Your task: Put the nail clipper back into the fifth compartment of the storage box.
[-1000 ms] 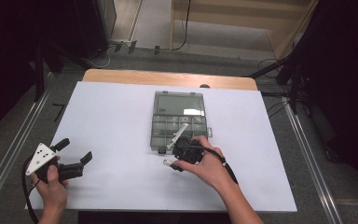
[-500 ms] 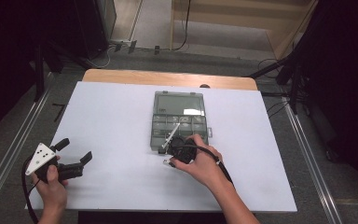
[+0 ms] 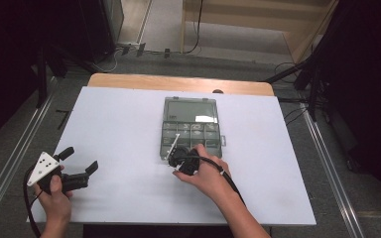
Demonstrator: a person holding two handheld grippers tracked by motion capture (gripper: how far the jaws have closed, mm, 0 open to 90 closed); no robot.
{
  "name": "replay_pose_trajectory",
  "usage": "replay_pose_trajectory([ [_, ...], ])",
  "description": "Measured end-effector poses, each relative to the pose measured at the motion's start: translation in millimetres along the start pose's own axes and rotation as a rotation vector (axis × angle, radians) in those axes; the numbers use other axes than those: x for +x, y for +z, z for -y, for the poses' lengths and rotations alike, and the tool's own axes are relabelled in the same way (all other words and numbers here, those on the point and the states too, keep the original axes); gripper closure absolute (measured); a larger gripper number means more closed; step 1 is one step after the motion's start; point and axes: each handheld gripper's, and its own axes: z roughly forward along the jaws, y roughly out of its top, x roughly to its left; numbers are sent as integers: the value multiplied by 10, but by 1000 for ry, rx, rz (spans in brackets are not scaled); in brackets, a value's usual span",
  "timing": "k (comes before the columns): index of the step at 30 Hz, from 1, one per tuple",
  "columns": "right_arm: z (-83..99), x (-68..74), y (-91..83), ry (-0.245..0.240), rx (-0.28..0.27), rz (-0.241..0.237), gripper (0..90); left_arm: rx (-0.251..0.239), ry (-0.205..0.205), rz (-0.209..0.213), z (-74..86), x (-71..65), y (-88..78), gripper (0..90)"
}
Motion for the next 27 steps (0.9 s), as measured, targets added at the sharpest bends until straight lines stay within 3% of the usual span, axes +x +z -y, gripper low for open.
replay_pose_trajectory([
  [13, 27, -19, -4, -26, -24, -14, 789, 6, -3, -4, -1, 0, 7, 0],
  [27, 134, -125, -140, 23, -122, -63, 790, 5, -2, 0, 0, 0, 5, 0],
])
